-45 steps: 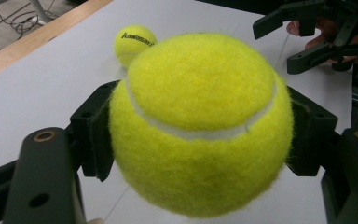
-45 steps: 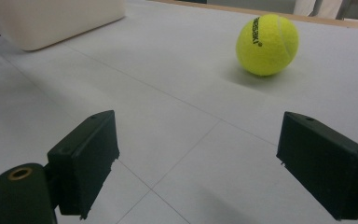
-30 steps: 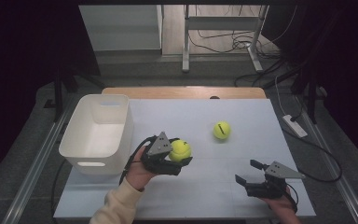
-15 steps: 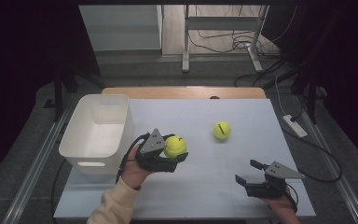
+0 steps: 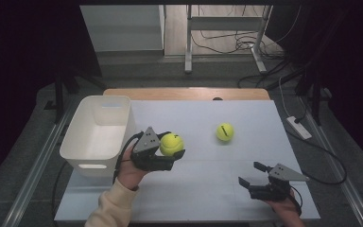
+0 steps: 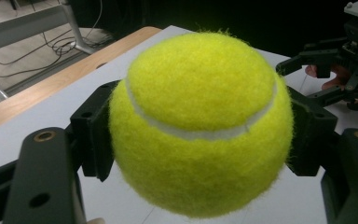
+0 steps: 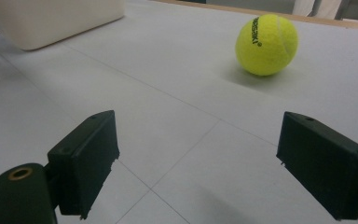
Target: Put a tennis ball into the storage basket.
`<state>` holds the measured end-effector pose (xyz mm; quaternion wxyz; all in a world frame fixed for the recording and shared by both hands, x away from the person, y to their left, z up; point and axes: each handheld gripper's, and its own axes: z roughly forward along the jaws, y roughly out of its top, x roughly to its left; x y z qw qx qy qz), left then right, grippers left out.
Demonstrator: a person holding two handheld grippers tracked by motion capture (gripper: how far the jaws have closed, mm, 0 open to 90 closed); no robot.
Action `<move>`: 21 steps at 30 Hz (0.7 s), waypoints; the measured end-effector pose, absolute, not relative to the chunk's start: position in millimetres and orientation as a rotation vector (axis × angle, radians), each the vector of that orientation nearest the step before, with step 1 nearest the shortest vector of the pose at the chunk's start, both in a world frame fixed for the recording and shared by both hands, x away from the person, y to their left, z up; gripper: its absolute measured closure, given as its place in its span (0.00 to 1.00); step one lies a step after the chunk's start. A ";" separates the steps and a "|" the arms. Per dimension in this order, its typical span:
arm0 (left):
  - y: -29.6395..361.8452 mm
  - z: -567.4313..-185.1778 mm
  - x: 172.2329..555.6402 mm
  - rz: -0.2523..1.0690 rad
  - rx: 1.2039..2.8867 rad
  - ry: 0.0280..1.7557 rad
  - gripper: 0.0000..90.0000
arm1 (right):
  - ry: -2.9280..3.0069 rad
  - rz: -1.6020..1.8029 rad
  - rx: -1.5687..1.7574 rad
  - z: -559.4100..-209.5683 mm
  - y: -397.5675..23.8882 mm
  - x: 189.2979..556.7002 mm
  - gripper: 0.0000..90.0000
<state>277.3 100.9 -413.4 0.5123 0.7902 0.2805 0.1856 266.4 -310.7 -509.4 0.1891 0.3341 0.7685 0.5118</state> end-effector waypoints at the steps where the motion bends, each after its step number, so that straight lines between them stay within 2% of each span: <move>1: 102.1 -412.9 277.4 0.450 1.898 0.678 0.29 | 2.163 1.437 0.938 -509.1 -310.8 266.3 0.14; 21: 119.7 -404.0 275.9 0.493 1.846 0.711 0.29 | 2.163 1.437 0.936 -509.2 -310.8 266.5 0.14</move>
